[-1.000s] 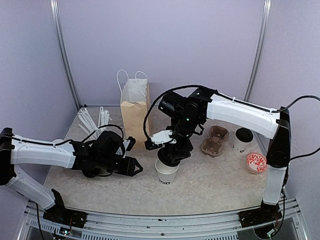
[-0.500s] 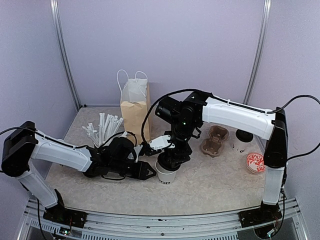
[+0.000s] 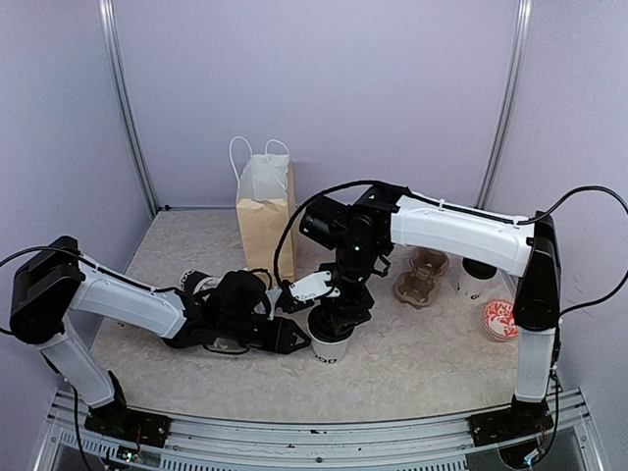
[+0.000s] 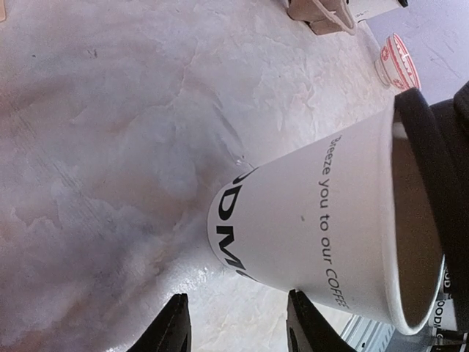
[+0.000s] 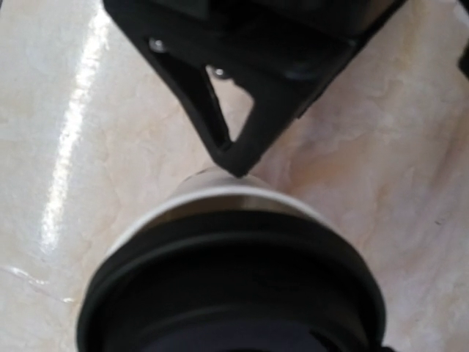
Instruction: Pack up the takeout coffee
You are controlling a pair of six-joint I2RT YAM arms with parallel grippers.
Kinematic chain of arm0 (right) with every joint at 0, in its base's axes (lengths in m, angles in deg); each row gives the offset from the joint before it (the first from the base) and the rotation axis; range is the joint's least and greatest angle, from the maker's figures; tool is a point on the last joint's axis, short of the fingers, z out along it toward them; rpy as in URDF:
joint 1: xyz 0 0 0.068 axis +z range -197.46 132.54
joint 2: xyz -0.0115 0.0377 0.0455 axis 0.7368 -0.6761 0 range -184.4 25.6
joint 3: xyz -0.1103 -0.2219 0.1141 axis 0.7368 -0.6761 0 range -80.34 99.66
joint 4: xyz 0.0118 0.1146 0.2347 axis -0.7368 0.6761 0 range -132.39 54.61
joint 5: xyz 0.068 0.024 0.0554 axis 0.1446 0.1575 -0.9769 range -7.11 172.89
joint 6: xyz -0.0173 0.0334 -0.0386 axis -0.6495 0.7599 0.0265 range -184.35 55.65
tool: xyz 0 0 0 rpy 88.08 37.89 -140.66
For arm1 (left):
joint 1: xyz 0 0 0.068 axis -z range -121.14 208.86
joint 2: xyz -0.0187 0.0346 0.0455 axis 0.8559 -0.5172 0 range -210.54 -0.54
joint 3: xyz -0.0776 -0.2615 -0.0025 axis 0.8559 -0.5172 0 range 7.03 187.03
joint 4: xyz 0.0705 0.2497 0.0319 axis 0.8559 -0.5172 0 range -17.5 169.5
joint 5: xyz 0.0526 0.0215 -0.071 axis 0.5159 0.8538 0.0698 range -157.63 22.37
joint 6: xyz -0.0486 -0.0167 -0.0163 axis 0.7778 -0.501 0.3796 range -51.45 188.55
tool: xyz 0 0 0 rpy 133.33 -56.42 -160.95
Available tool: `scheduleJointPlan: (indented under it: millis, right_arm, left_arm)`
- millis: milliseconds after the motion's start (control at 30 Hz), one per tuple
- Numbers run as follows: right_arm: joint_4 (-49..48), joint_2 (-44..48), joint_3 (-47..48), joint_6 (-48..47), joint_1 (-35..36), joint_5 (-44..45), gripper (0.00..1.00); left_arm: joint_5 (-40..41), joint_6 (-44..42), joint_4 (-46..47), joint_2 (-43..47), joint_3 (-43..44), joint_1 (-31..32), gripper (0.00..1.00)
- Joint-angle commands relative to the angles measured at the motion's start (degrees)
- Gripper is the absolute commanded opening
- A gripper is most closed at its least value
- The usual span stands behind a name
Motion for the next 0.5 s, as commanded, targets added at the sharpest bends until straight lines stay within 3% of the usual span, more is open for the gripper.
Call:
scheduleJointPlan:
  millis: [0,400,467]
  right_arm:
    - [1.1,-1.7,1.2,0.0,0.9,-1.0,0.75]
    - [1.1,-2.7,1.8,0.4,1.7,-1.5,0.8]
    - [0.9,-2.7,1.7,0.6,1.7,-1.2,0.87]
  left_arm:
    - [-0.4,0.0,1.5,0.9,-0.3,-0.7,0.45]
    - [-0.8,-0.1,2.1,0.6,-0.2,-0.7,0.44]
    - [-0.7,0.0,1.7,0.8,-0.3,-0.7,0.44]
